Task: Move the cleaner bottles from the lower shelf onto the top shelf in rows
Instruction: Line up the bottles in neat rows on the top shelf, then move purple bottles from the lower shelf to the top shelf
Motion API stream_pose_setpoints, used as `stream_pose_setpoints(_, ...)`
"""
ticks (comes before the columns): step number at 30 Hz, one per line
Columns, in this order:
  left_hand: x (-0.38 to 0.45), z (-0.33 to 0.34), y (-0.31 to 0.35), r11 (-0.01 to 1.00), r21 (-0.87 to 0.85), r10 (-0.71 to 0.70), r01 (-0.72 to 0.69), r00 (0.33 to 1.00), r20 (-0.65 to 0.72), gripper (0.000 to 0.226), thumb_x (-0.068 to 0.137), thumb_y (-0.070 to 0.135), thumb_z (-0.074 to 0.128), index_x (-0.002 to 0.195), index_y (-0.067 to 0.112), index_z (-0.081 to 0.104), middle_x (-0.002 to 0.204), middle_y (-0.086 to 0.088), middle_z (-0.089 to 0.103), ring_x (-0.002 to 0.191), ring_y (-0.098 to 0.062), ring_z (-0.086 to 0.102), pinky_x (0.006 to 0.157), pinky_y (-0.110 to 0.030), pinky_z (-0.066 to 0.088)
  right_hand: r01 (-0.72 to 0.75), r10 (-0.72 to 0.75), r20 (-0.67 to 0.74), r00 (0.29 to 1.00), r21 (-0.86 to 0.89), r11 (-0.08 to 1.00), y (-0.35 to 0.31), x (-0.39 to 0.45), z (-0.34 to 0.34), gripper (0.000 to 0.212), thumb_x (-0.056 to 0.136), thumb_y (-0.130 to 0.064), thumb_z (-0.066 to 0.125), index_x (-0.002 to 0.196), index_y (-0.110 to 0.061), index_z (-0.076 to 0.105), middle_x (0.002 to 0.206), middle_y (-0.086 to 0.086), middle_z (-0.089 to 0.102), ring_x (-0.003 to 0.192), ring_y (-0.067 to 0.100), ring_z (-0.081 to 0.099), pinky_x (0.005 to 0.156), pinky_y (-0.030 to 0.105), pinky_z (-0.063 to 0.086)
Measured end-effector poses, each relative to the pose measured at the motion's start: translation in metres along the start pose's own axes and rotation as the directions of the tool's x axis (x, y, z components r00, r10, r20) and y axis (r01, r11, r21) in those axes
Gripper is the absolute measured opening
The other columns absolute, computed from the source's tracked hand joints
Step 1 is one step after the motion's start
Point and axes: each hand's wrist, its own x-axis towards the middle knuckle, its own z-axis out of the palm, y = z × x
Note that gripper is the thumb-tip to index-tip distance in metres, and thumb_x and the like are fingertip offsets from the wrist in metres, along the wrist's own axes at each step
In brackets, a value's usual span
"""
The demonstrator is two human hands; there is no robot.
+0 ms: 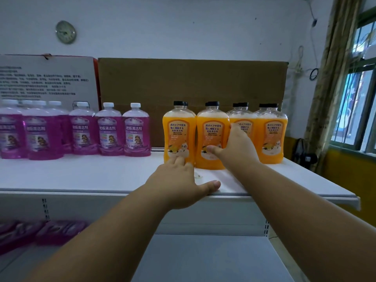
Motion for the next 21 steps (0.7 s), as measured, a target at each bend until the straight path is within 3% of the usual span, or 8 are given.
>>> stream_pose_setpoints(4, 0.001, 0.001, -0.001, 0.999, -0.032, -0.01, 0.01, 1.0, -0.013, 0.119, 0.053, 0.103, 0.004, 0.133, 0.026, 0.049, 0.156, 0.0, 0.036, 0.143, -0.027, 0.03, 0.112, -0.052, 0.036, 0.015, -0.016, -0.029, 0.999, -0.029, 0.999, -0.002, -0.007, 0.0, 0.086, 0.076, -0.055, 0.076, 0.14, -0.02, 0.03, 0.131, 0.009, 0.05, 0.117, 0.028, 0.056, 0.092, 0.045, 0.054)
stream_pose_setpoints(7, -0.003, -0.002, 0.002, 0.998, -0.063, -0.016, 0.013, 0.999, -0.047, 0.104, 0.059, 0.101, 0.015, 0.123, 0.029, 0.054, 0.141, 0.003, 0.048, 0.127, -0.021, 0.044, 0.102, -0.047, 0.046, 0.125, -0.132, -0.097, 0.986, -0.077, 0.989, -0.005, -0.02, -0.012, 0.087, 0.081, -0.058, 0.07, 0.145, -0.019, 0.024, 0.139, 0.011, 0.044, 0.126, 0.029, 0.048, 0.097, 0.046, 0.05)
stream_pose_setpoints(10, -0.017, -0.006, 0.006, 0.988, -0.139, 0.029, -0.066, 0.969, -0.247, 0.068, 0.078, 0.085, 0.042, 0.117, 0.03, 0.055, 0.125, 0.009, 0.056, 0.11, -0.01, 0.049, 0.091, -0.035, 0.049, 0.275, -0.281, -0.108, 0.954, -0.066, 0.959, -0.019, -0.042, -0.028, 0.074, 0.086, -0.052, 0.065, 0.143, -0.019, 0.031, 0.137, 0.009, 0.046, 0.126, 0.025, 0.047, 0.1, 0.038, 0.045)
stream_pose_setpoints(12, -0.038, -0.004, 0.007, 0.961, -0.229, 0.038, -0.156, 0.891, -0.452, 0.045, 0.084, 0.067, 0.057, 0.109, 0.029, 0.058, 0.11, 0.011, 0.059, 0.098, -0.007, 0.05, 0.082, -0.029, 0.048, 0.358, -0.36, -0.14, 0.922, -0.039, 0.933, -0.037, -0.06, -0.04, 0.065, 0.088, -0.048, 0.064, 0.139, -0.019, 0.037, 0.134, 0.006, 0.049, 0.122, 0.022, 0.049, 0.094, 0.03, 0.04)
stream_pose_setpoints(14, -0.068, 0.004, -0.002, 0.933, -0.245, 0.042, -0.265, 0.753, -0.657, 0.03, 0.085, 0.05, 0.063, 0.098, 0.023, 0.061, 0.098, 0.009, 0.06, 0.088, -0.01, 0.051, 0.074, -0.029, 0.046, 0.429, -0.428, -0.163, 0.889, -0.029, 0.903, -0.059, -0.081, -0.048, 0.057, 0.088, -0.046, 0.064, 0.134, -0.02, 0.043, 0.128, 0.004, 0.053, 0.114, 0.019, 0.053, 0.086, 0.026, 0.038)
stream_pose_setpoints(16, -0.102, 0.016, -0.022, 0.927, -0.222, 0.032, -0.302, 0.655, -0.755, 0.023, 0.084, 0.041, 0.062, 0.095, 0.02, 0.061, 0.093, 0.008, 0.058, 0.086, -0.013, 0.051, 0.073, -0.031, 0.045, 0.499, -0.493, -0.168, 0.854, -0.003, 0.866, -0.085, -0.105, -0.05, 0.051, 0.087, -0.045, 0.065, 0.128, -0.021, 0.047, 0.121, 0.003, 0.058, 0.106, 0.018, 0.055, 0.081, 0.025, 0.038)
stream_pose_setpoints(18, -0.137, 0.028, -0.049, 0.936, -0.231, 0.005, -0.265, 0.667, -0.745, 0.022, 0.084, 0.038, 0.062, 0.097, 0.021, 0.061, 0.095, 0.008, 0.057, 0.089, -0.013, 0.052, 0.075, -0.033, 0.046, 0.559, -0.55, -0.124, 0.826, 0.047, 0.828, -0.114, -0.133, -0.04, 0.048, 0.086, -0.046, 0.066, 0.126, -0.023, 0.05, 0.117, 0.002, 0.06, 0.103, 0.016, 0.055, 0.078, 0.026, 0.04)
stream_pose_setpoints(21, -0.193, 0.044, -0.101, 0.966, -0.235, -0.077, -0.105, 0.754, -0.652, 0.024, 0.082, 0.039, 0.06, 0.098, 0.021, 0.06, 0.095, 0.009, 0.054, 0.089, -0.013, 0.049, 0.075, -0.035, 0.045, 0.608, -0.614, 0.014, 0.789, 0.131, 0.784, -0.16, -0.179, -0.004, 0.05, 0.087, -0.047, 0.065, 0.129, -0.026, 0.051, 0.119, -0.002, 0.057, 0.104, 0.014, 0.051, 0.083, 0.032, 0.047)
